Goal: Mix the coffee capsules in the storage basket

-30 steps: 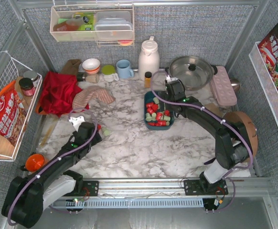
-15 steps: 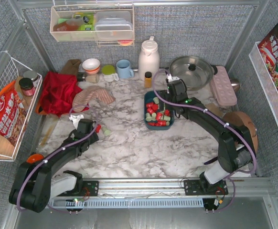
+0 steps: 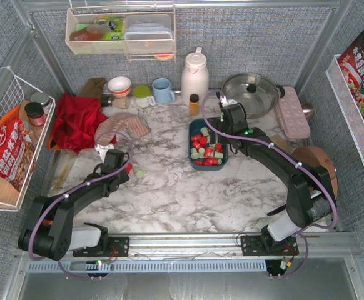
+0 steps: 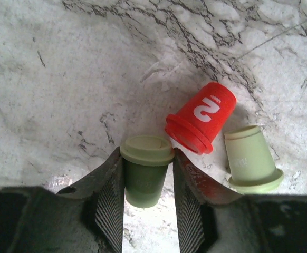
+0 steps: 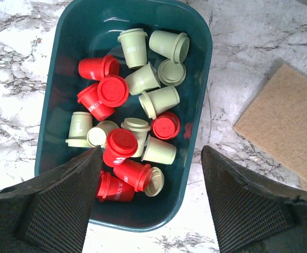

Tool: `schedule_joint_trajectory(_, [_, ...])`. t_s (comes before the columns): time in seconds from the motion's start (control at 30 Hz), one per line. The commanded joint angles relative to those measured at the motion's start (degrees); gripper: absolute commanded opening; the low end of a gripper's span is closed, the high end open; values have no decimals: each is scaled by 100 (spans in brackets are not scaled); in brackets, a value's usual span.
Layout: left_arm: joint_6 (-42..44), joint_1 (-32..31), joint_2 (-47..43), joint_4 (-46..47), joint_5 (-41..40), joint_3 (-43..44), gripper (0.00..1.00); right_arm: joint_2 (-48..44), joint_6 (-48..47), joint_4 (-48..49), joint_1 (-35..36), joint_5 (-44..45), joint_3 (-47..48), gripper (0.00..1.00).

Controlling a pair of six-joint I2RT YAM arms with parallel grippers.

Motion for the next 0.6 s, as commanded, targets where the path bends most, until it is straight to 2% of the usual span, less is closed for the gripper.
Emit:
schedule_joint_trajectory(0.0, [-10, 4, -160, -304, 377, -35, 36, 19, 51, -8, 3, -78, 71, 80])
schedule_joint_trajectory(0.17, [95, -13, -894, -123, 801, -38, 37, -111, 123, -57, 3, -241, 76, 80])
schedule_joint_trajectory(0.37, [573, -240, -2222, 1015, 1666, -381, 37, -338, 220, -263, 37, -981, 186, 80])
schedule_joint_trajectory(0.57, [1339, -1220, -2819, 2636, 2082, -827, 36, -527, 377, -420, 206, -1934, 298, 80])
